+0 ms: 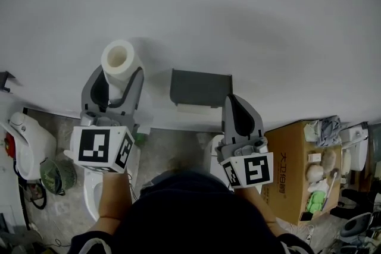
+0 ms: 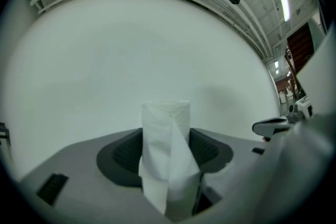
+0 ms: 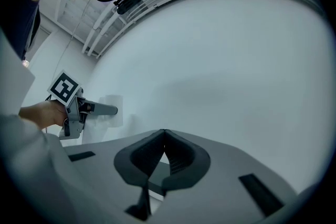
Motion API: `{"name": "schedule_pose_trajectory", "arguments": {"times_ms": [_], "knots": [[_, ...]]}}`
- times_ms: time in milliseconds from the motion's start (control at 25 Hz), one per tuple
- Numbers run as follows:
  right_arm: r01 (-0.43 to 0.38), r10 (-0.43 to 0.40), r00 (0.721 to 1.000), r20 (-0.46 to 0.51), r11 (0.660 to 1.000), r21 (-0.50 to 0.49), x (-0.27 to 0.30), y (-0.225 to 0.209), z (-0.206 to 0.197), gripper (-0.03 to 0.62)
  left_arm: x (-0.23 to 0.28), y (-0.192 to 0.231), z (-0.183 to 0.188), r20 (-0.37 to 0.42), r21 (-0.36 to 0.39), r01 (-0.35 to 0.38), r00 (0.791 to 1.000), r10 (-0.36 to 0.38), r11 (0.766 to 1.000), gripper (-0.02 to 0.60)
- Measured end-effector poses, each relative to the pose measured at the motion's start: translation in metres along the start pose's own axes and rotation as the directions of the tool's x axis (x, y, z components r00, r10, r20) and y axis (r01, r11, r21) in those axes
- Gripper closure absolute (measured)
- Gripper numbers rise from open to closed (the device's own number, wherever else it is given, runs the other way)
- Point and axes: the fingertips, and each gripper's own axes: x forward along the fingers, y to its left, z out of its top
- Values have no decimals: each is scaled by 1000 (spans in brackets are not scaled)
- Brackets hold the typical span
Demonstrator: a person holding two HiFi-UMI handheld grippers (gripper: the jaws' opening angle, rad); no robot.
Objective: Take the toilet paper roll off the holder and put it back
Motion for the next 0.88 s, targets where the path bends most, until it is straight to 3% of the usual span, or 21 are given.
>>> {"name": "schedule_pose_trajectory", "arguments": {"times_ms": [480,880], "knots": [[-76,75,996,41,997,19,3,-13,-11,579,-3,-1,-8,7,-26,-64,998,65,998,316],[-108,106,993,55,993,42,-2,-14,-13,579,-3,-27,-1,8,-8,-39,999,39,999,316]]}}
